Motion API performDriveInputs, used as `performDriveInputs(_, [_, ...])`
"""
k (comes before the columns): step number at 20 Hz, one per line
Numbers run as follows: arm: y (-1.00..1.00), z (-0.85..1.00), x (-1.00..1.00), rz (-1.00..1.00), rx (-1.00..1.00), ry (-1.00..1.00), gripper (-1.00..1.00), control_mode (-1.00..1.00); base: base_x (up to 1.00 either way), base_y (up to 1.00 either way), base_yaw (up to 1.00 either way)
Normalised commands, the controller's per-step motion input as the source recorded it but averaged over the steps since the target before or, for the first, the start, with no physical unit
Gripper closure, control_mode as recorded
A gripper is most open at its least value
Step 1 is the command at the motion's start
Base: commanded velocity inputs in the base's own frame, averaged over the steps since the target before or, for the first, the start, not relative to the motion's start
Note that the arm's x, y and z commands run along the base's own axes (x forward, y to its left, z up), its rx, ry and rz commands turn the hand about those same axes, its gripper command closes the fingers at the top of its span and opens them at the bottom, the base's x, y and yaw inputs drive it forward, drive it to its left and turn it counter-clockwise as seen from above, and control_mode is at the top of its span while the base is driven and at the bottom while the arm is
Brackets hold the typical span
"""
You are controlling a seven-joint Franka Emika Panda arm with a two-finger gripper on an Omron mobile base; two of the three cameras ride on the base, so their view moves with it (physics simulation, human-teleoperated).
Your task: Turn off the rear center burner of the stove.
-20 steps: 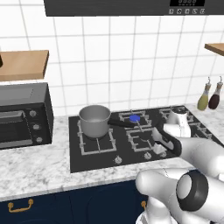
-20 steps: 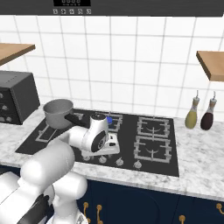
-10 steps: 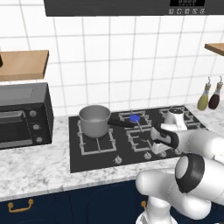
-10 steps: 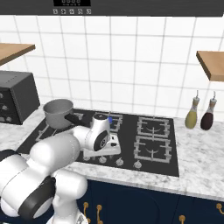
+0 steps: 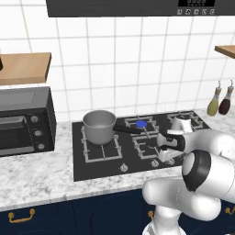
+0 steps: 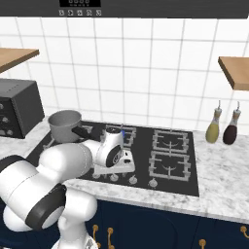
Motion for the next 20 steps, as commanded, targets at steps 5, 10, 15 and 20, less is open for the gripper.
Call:
performDriveInputs(5, [0.00, -0.16, 0.00, 0.00, 0.00, 0.00, -1.00, -1.00, 0.00, 0.00, 0.00])
performDriveInputs(10, [0.01, -0.14, 0.00, 0.00, 0.00, 0.00, 1.00, -1.00, 0.00, 0.00, 0.00])
performDriveInputs(15, [0.01, -0.01, 0.00, 0.00, 0.00, 0.00, 1.00, -1.00, 0.00, 0.00, 0.00])
performDriveInputs(20, [0.12, 0.00, -0.05, 0.00, 0.00, 0.00, 1.00, -1.00, 0.00, 0.00, 0.00])
